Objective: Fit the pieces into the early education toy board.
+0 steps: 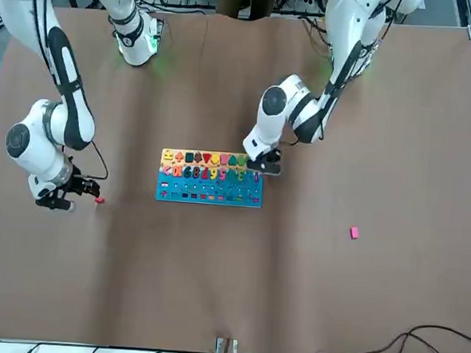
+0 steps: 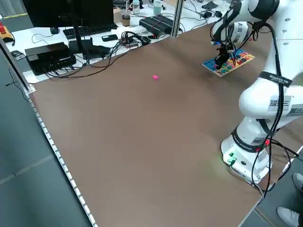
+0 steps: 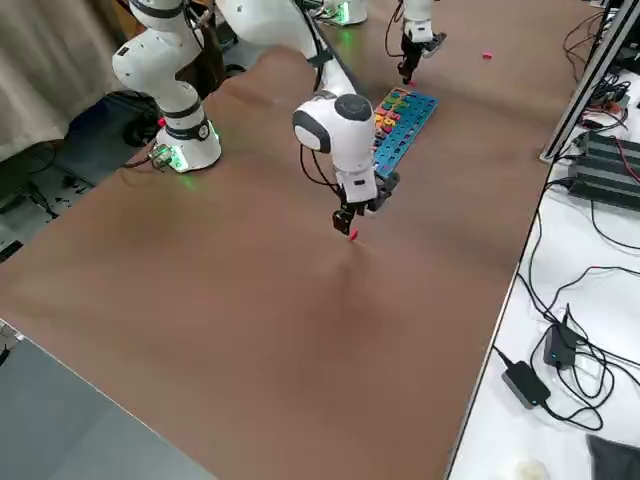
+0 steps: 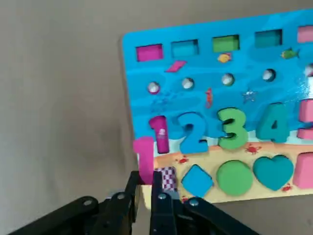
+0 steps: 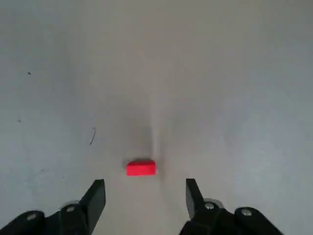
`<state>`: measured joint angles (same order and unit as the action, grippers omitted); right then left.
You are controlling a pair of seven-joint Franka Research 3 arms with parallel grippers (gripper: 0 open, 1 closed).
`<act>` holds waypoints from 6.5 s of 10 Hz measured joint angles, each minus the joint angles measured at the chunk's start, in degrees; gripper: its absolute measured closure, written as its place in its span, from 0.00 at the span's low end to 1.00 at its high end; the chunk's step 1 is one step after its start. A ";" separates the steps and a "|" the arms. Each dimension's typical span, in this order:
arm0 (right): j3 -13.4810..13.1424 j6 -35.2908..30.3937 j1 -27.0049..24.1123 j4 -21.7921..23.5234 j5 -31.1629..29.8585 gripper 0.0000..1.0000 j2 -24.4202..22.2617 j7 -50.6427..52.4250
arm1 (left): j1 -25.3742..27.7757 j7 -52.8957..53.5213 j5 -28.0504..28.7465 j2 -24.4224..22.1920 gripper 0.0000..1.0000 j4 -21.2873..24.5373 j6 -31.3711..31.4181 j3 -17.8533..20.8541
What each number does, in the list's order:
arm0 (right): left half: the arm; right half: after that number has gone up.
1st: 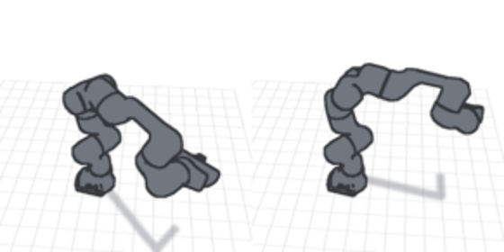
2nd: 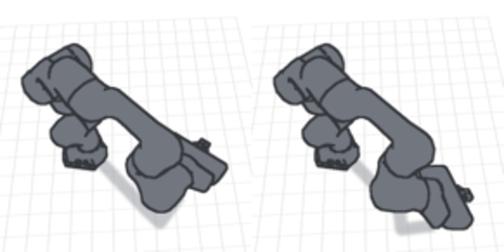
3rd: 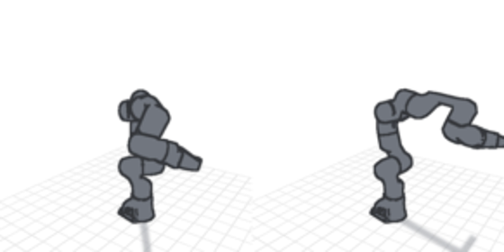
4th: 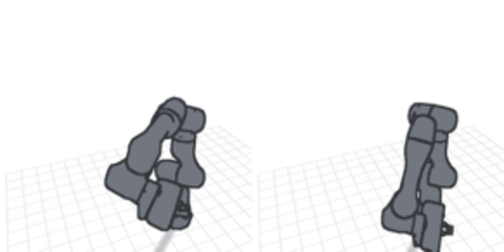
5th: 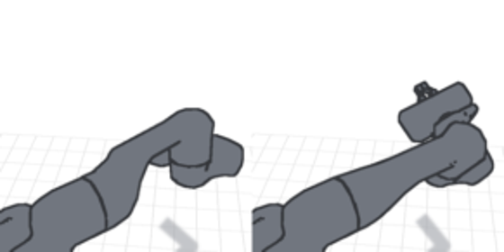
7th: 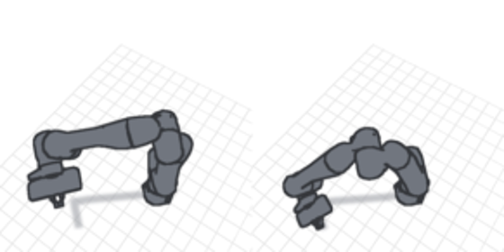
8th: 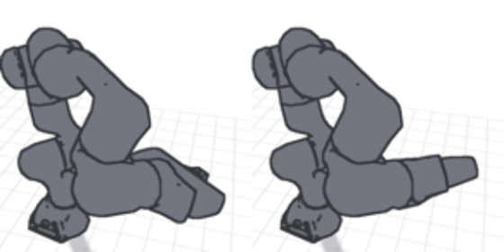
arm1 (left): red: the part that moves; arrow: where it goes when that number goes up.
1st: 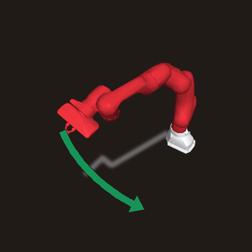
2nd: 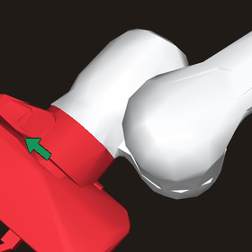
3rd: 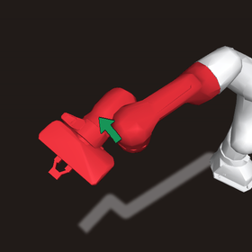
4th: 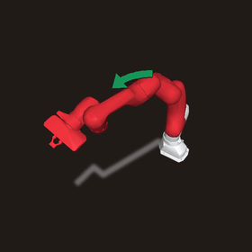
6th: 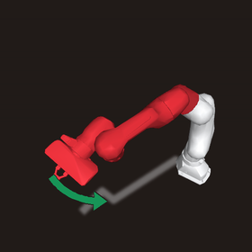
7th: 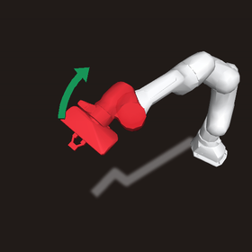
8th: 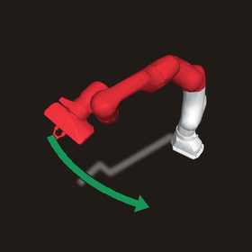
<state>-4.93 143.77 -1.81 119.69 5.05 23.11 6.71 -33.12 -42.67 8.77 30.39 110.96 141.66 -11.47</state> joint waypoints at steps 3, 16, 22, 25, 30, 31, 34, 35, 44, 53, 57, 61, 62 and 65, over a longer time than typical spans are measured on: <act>0.04 0.66 -0.13 -1.11 2.31 0.28 2.11 0.51 | -0.05 0.00 0.13 3.21 0.87 -4.72 -1.10 0.21; 0.50 4.82 0.07 -1.36 4.81 0.36 6.40 0.98 | -0.17 -0.29 0.14 5.00 0.87 -5.78 -1.40 0.81; 0.66 4.82 0.19 -1.36 4.82 0.43 6.41 1.31 | -0.79 -0.59 0.14 5.30 0.87 -5.78 -1.66 0.77; 0.66 4.82 0.19 -1.36 4.82 0.44 6.41 1.40 | -0.79 -0.60 0.14 5.35 0.87 -5.76 -1.82 0.71; 0.65 4.82 0.18 -0.92 4.82 0.45 6.59 1.45 | -0.79 -0.94 0.14 5.40 0.87 -5.73 -2.00 0.60; 0.65 4.82 0.18 -0.79 4.82 0.45 6.59 1.45 | -0.79 -1.04 0.14 5.45 0.87 -5.70 -2.06 0.60; 0.65 4.72 0.18 -0.68 4.82 0.46 6.59 1.72 | -0.79 -1.10 0.14 5.75 0.87 -5.54 -2.11 0.58; 0.65 4.63 0.18 -0.69 4.82 0.46 6.59 1.83 | -0.79 -1.13 0.14 5.75 0.87 -5.54 -2.11 0.56; 0.64 2.50 0.18 -1.09 4.82 0.48 6.48 1.96 | -0.73 -3.15 -0.09 5.76 0.87 -5.60 -2.11 0.55; 0.57 1.92 0.13 -1.79 4.68 0.51 6.40 2.85 | -0.75 -3.46 -0.10 5.76 0.87 -5.75 -2.11 0.34; 0.54 1.90 0.09 -1.79 4.68 0.55 6.40 2.89 | -0.75 -3.66 -0.15 5.77 0.87 -5.56 -2.11 0.40; 0.54 1.91 0.09 -1.75 4.67 0.59 6.40 2.91 | -0.75 -3.69 -0.19 5.78 0.87 -5.55 -2.11 0.40; 0.54 1.91 0.09 -1.75 4.67 0.60 6.40 2.92 | -0.75 -3.71 -0.19 5.78 0.87 -5.55 -2.12 0.40; 0.54 1.91 0.09 -1.76 4.66 0.64 6.38 3.69 | -0.73 -3.83 -0.67 5.78 0.87 -5.58 -2.11 0.42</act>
<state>-4.39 145.68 -1.72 117.93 9.70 29.50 10.40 -33.86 -46.50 8.10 36.17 105.38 139.54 -11.05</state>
